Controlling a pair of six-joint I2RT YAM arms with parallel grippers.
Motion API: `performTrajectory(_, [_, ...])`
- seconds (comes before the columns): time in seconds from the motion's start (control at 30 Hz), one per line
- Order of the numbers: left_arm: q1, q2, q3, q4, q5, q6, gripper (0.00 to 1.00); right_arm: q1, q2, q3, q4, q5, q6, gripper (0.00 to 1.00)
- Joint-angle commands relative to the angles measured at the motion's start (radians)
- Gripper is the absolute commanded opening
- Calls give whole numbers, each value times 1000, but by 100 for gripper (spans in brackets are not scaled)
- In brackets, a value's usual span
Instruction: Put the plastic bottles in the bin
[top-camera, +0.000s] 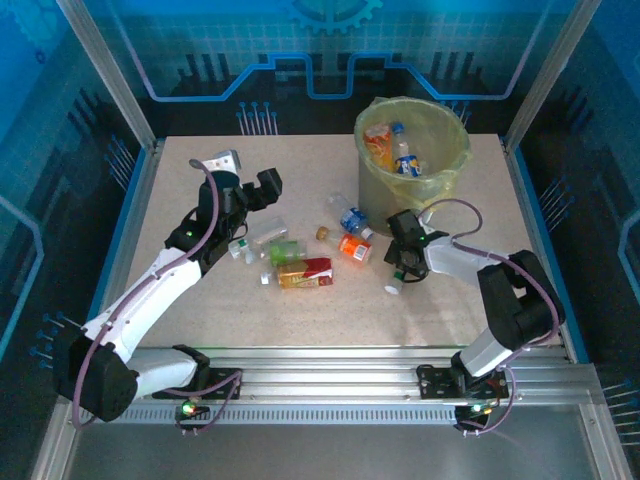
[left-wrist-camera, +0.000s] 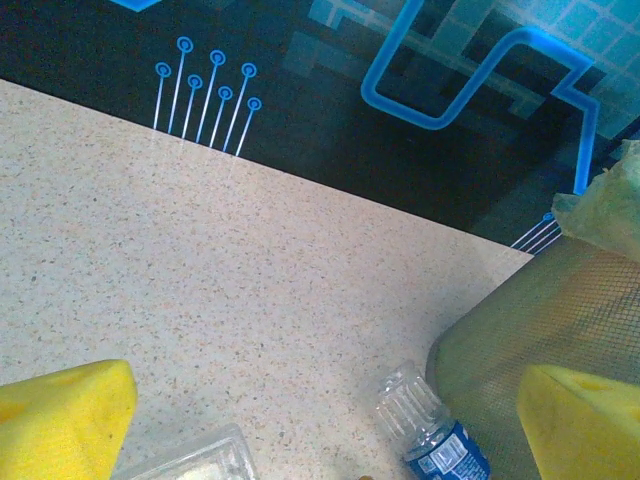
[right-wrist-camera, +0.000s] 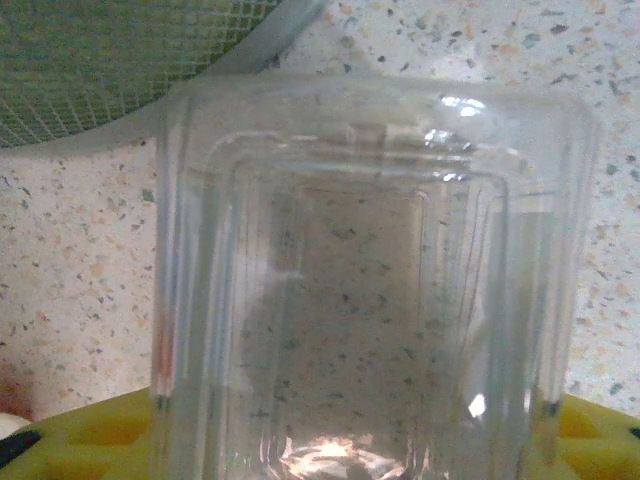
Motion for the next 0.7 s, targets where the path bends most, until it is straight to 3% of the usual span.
performTrajectory(0.0, [13, -26, -11, -12, -19, -17, 99, -14, -82, -34, -77, 22, 12, 50])
performTrajectory(0.3, [19, -26, -18, -11, -12, -26, 99, -20, -405, -6, -309, 150, -43, 41])
performTrajectory(0.5, [22, -26, -22, -13, -10, -36, 99, -23, -583, 164, -440, 232, -153, 36])
performTrajectory(0.67, [22, -26, -21, -15, -6, -39, 99, -25, -591, 379, -475, 250, -303, 36])
